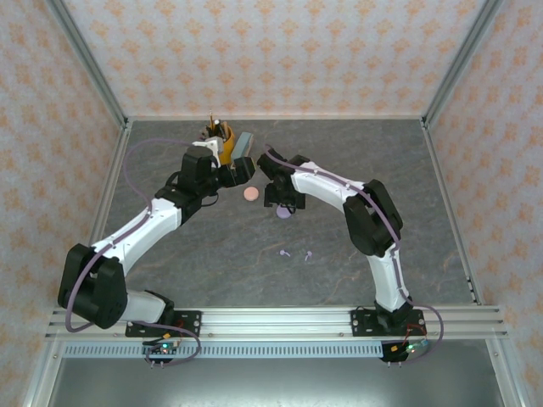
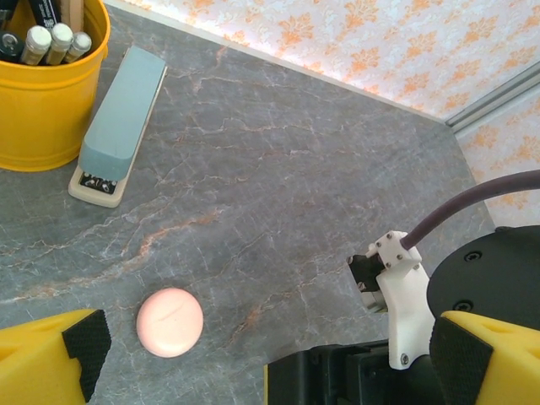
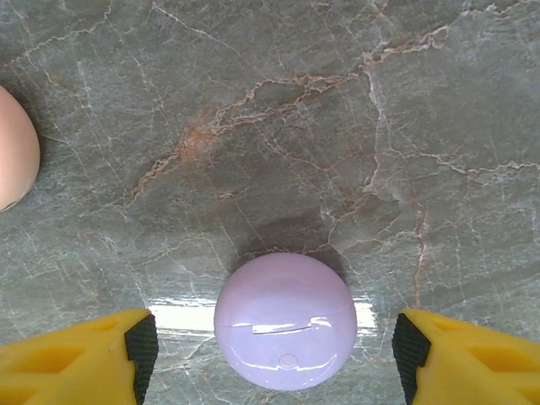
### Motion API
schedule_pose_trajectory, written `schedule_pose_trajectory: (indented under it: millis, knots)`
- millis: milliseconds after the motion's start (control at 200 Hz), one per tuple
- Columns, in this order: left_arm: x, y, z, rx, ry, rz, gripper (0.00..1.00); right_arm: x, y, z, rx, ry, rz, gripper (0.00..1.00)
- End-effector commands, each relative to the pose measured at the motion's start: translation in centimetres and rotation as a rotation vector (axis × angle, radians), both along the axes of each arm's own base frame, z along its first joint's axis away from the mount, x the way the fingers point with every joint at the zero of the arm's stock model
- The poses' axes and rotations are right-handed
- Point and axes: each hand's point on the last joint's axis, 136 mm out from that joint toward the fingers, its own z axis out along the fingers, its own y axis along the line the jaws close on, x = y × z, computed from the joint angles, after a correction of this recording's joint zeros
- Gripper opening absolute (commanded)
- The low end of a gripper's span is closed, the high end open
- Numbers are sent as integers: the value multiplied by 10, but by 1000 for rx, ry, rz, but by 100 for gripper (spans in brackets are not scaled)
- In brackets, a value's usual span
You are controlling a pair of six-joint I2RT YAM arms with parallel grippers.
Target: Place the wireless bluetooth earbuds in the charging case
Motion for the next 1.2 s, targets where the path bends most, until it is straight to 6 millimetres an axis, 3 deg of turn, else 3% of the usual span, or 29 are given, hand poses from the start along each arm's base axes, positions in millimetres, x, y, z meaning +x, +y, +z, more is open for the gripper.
schedule_pose_trajectory:
  millis: [0,596,1196]
  knots:
    - [5,-1,-1,-12,-13,-3,100,-6,-2,-10,-27,30,-3,75]
    - [6,-6,-6,-35,-12,-18,100,-16,-10,-40,-112,93,46,68]
    - [7,-10,-9,-69,2,-21,100,-10,-19,-47,-220,81,109,66]
